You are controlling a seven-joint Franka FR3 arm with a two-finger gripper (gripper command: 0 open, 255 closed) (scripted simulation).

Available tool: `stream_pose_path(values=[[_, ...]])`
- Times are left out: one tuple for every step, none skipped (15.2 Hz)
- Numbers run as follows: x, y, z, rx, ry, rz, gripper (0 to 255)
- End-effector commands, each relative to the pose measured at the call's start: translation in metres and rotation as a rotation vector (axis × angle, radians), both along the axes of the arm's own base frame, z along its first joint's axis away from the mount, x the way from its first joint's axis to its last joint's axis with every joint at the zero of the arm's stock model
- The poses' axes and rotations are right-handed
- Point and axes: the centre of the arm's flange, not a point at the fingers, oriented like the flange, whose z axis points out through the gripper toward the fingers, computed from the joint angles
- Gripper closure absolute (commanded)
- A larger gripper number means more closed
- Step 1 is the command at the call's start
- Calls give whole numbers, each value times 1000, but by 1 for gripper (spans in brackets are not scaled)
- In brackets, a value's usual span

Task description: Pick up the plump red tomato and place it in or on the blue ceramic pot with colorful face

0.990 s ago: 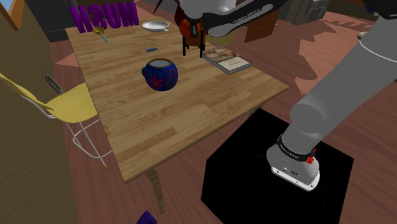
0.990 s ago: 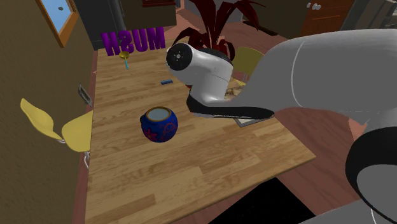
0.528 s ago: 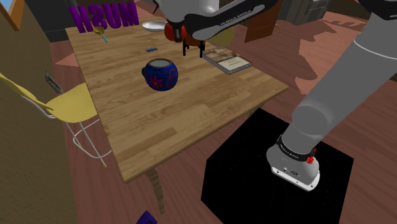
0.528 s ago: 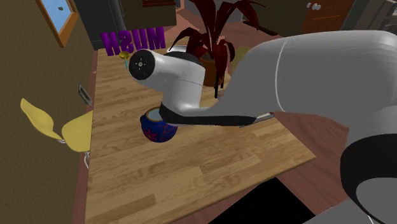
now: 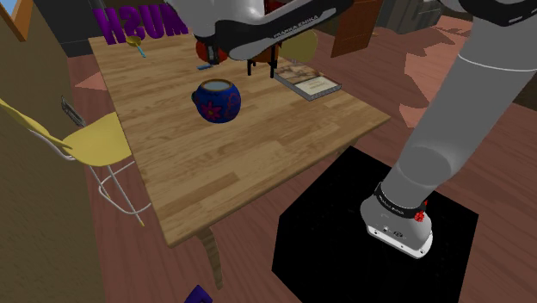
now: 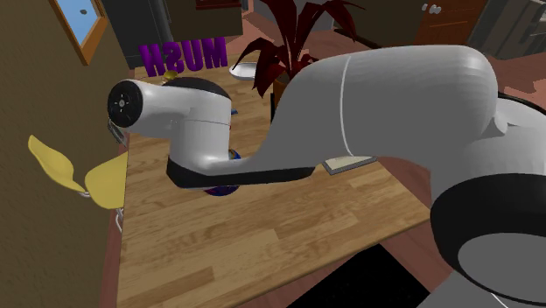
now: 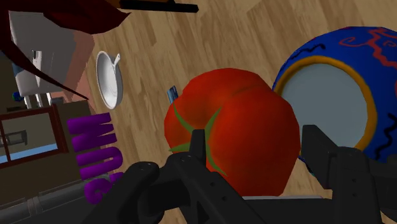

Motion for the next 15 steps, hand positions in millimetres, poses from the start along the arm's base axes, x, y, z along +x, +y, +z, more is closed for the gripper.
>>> stream_pose_path(values=[[-2, 18, 3, 0, 0, -2, 255], [-2, 18, -2, 0, 0, -2, 255], [-2, 18, -8, 0, 0, -2, 255], [-2, 18, -13, 0, 0, -2, 255], [-2, 18, -18, 0, 0, -2, 255], [-2, 18, -23, 0, 0, -2, 255], [-2, 18, -29, 0, 0, -2, 255], [-2, 18, -34, 0, 0, -2, 255], [-2, 18, -39, 0, 0, -2, 255], [-2, 18, -45, 0, 0, -2, 255], [-2, 18, -50, 0, 0, -2, 255], [-2, 18, -55, 0, 0, -2, 255], [-2, 18, -60, 0, 0, -2, 255], [-2, 18, -66, 0, 0, -2, 255], [-2, 18, -71, 0, 0, -2, 255]])
